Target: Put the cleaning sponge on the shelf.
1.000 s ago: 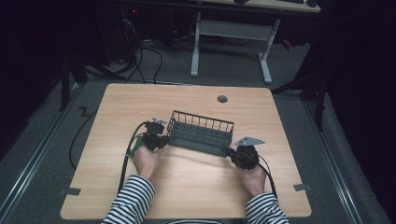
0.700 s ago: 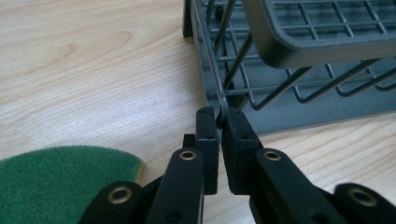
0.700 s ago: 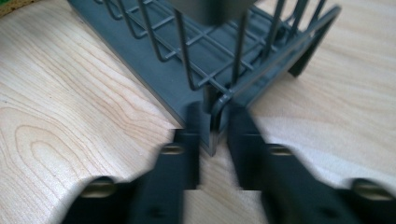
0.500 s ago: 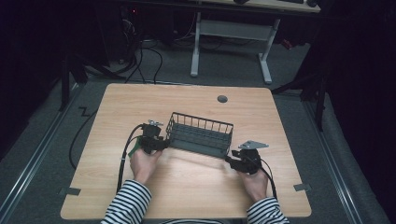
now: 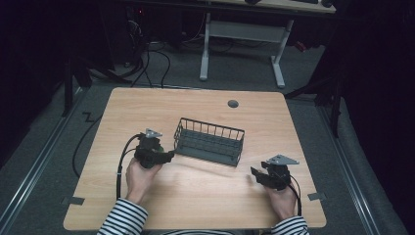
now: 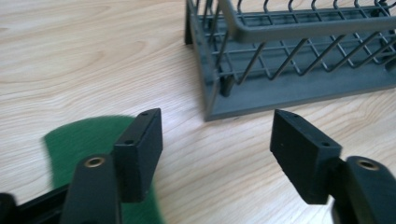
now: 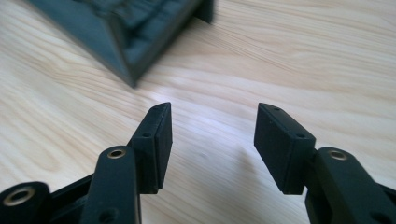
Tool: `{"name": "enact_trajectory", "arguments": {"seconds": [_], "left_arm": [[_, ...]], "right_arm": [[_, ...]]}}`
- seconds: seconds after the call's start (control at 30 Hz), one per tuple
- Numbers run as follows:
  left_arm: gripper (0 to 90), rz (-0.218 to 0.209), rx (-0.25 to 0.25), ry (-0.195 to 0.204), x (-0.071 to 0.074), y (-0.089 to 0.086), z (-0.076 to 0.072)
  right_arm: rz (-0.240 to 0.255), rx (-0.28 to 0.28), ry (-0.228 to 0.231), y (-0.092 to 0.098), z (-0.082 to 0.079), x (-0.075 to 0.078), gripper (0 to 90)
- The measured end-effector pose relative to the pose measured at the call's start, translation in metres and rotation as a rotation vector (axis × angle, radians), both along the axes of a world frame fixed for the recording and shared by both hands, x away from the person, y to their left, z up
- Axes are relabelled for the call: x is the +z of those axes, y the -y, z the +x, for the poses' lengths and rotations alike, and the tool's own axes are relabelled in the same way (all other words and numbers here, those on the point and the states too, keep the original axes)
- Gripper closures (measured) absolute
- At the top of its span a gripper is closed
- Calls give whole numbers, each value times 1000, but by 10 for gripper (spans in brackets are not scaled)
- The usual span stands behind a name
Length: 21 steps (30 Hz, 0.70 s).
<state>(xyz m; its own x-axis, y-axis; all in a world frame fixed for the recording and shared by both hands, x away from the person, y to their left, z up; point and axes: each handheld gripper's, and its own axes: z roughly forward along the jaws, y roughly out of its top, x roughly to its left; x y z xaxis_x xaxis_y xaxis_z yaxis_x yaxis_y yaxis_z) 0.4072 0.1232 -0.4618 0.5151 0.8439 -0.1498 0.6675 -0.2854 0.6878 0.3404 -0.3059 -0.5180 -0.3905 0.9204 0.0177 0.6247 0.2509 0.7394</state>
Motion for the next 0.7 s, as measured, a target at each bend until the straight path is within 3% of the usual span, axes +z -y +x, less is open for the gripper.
{"name": "enact_trajectory", "arguments": {"seconds": [0.2,0.33,0.37,0.57,0.63,0.7], "left_arm": [[285,15,54,8,2,-25,-7],[269,41,84,-8,1,-38,-7],[251,51,99,-32,-1,-43,-6],[203,86,112,-83,-9,-48,2],[200,91,110,-116,-13,-47,9],[185,105,106,-145,-15,-45,15]], "right_arm": [[-18,-73,-3,21,-2,-8,437],[-36,-100,-2,27,-3,-12,419],[-36,-116,-1,31,-5,-12,405],[-33,-126,-4,40,-8,-12,385],[-16,-134,-8,41,-8,-12,384],[-29,-133,-7,40,-8,-12,381]]}}
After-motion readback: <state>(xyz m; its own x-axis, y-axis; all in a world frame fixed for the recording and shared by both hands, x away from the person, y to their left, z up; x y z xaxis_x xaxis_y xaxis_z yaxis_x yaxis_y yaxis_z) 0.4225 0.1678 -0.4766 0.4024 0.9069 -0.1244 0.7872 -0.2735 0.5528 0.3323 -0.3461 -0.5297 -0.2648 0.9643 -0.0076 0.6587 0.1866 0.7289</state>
